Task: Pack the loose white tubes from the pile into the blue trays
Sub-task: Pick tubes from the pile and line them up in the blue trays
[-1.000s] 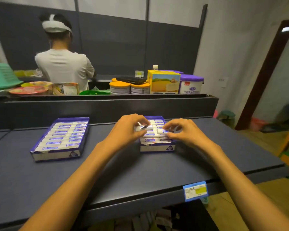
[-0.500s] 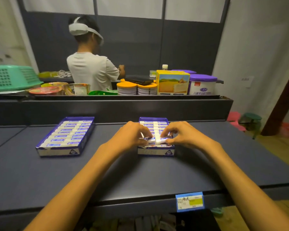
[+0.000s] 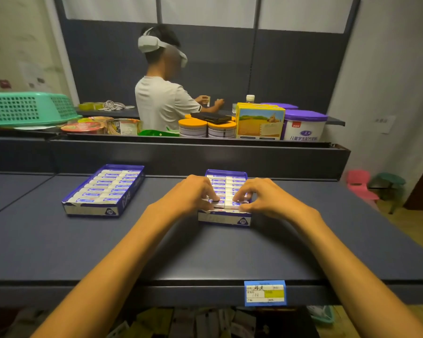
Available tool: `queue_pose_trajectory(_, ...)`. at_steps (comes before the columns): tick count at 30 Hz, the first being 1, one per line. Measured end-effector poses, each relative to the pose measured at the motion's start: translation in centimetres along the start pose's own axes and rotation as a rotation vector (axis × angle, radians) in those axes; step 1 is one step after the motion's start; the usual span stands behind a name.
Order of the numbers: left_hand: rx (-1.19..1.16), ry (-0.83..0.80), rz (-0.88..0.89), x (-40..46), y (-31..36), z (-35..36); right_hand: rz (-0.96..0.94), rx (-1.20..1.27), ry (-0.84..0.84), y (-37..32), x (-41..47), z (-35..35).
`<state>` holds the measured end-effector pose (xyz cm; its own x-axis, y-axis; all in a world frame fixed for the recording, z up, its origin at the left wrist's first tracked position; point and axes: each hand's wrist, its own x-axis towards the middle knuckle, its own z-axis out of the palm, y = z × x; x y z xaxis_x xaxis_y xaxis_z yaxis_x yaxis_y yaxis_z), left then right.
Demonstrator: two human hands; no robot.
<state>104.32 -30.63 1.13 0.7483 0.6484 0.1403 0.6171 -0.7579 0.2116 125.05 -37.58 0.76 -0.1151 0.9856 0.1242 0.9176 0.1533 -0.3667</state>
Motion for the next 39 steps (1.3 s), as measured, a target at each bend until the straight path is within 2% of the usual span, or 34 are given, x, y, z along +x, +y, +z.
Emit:
queue_pose_trajectory(20,0.055,-0.036,0.117,1.0,-0.8,-0.1,0.091,0.028,-0.006,-0.7,0.3,0.1)
queue_pose_trajectory(25,0.025,-0.019,0.101,0.9,-1.0,0.2,0.087,0.030,0.002,-0.6,0.1,0.3)
queue_pose_trajectory(29,-0.058,0.081,0.036,0.1,-1.4,-0.2,0.075,0.082,0.120,-0.9,-0.3,-0.5)
queue_pose_trajectory(33,-0.025,0.204,-0.056,-1.8,-2.5,-1.3,0.045,0.075,0.210,-2.1,-0.4,-1.0)
queue_pose_trajectory(39,0.089,0.249,-0.226,-7.7,-4.9,-2.2,-0.078,-0.028,0.158,-6.3,0.6,1.5)
